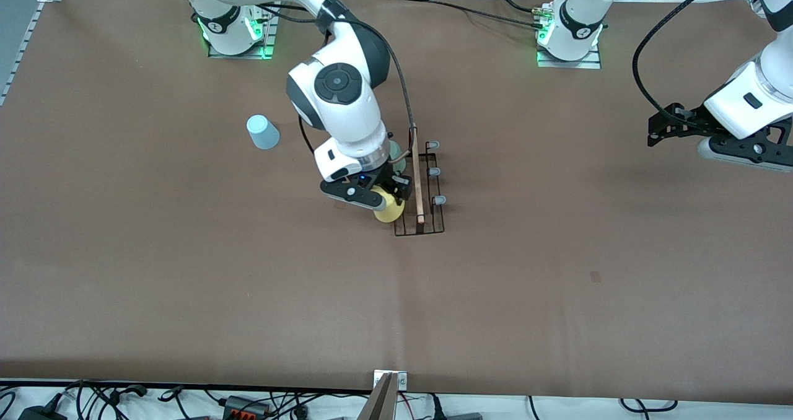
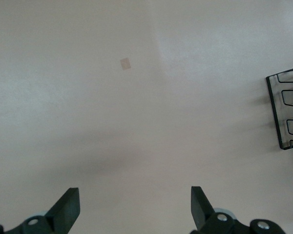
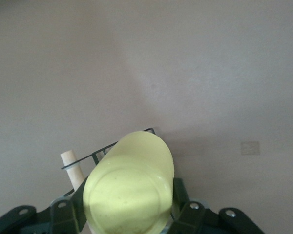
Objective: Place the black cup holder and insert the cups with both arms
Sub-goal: 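Carry the yellow cup with the right gripper onto a rack peg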
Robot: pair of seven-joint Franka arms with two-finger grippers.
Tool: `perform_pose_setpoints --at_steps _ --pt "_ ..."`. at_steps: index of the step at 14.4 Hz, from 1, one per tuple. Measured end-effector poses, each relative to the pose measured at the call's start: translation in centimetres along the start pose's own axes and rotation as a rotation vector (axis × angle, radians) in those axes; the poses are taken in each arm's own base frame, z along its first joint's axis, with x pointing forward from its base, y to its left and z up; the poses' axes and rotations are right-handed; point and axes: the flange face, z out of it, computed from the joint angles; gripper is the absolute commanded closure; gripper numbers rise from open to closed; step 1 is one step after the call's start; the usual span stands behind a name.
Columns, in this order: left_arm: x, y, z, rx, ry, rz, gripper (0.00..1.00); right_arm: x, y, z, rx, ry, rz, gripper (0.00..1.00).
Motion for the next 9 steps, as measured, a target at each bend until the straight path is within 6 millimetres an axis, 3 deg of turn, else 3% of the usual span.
perform_pose_setpoints --at_steps 2,3,4,9 --pt "0.0 0.0 0.0 0.000 0.000 0.000 0.00 -0.5 -0.3 1.2 0.002 -0.002 -0.008 0.87" --pt "0.0 0.0 0.0 0.000 0.000 0.000 0.00 -0.7 -0.3 1.6 0.001 -0.003 -0.010 0.53" --pt "0.0 0.0 0.0 0.000 0.000 0.000 0.00 -0.7 -0.3 1.9 -0.001 -0.005 -0.011 0.01" --pt "0.0 0.0 0.0 0.000 0.000 0.000 0.00 -0.9 -0.3 2.6 -0.029 0.029 -0.053 0.00"
